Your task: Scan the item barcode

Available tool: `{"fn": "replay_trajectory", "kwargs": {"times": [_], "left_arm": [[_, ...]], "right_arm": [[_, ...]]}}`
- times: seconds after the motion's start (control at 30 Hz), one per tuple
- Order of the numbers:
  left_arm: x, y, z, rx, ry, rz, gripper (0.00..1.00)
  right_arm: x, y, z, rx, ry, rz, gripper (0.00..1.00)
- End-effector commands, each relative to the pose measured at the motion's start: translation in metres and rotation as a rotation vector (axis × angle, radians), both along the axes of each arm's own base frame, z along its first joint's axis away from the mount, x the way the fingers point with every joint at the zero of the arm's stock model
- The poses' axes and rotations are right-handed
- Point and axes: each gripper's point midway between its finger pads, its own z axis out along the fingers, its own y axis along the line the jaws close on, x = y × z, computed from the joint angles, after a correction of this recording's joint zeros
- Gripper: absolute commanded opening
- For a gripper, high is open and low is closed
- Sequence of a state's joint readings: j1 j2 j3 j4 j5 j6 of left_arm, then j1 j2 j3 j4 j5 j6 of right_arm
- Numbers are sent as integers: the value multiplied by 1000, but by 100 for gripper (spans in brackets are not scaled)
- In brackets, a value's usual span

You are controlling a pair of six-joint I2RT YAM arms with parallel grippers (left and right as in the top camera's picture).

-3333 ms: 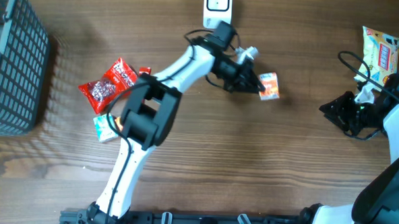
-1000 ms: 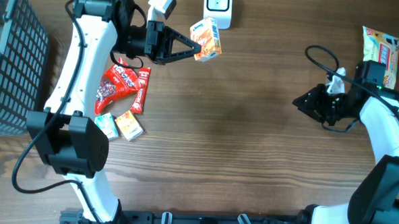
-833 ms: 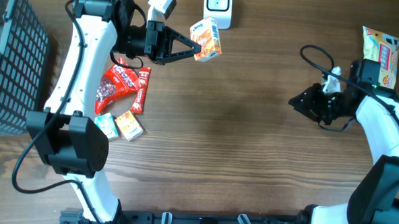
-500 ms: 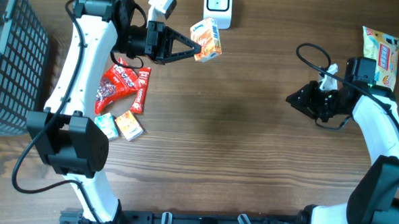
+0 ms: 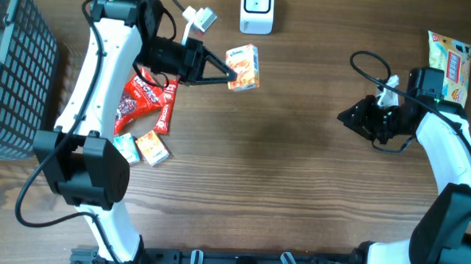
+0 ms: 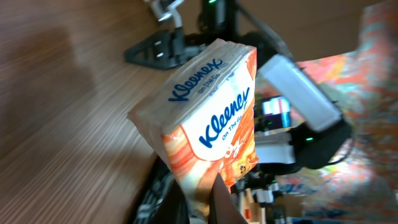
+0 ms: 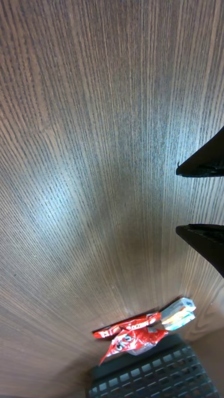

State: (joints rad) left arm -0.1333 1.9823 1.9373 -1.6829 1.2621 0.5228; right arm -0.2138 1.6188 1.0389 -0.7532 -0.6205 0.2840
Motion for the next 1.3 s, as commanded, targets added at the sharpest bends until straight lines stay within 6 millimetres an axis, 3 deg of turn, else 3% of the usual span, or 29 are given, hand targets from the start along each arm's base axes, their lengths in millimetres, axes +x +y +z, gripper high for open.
{"fn": "replay_trajectory", "kwargs": {"times": [0.0,0.2,0.4,0.63,0.77,0.87,1.03,1.27], "left_arm": [[3,14,-14,86,-37,5,4],[16,18,-20,114,-77,30,4],[43,18,-59,390,36,178,4],[51,-15,-62,421,3,200,4],[65,-9,-91,612,95,355,4],[59,-20,-113,667,136,327,4],[49,-34,-168,811,228,305,4],[38,-44,-200,861,291,255,4]], "right_arm": [[1,0,6,-5,-20,-2,26],[1,1,6,-3,-18,-3,25],[1,1,6,-1,-15,-8,25],[1,8,7,23,-8,-5,25],[2,11,8,23,-12,0,26],[5,10,9,27,-16,-19,26],[11,9,10,30,-30,-36,26],[15,8,12,27,-52,-37,26]]}}
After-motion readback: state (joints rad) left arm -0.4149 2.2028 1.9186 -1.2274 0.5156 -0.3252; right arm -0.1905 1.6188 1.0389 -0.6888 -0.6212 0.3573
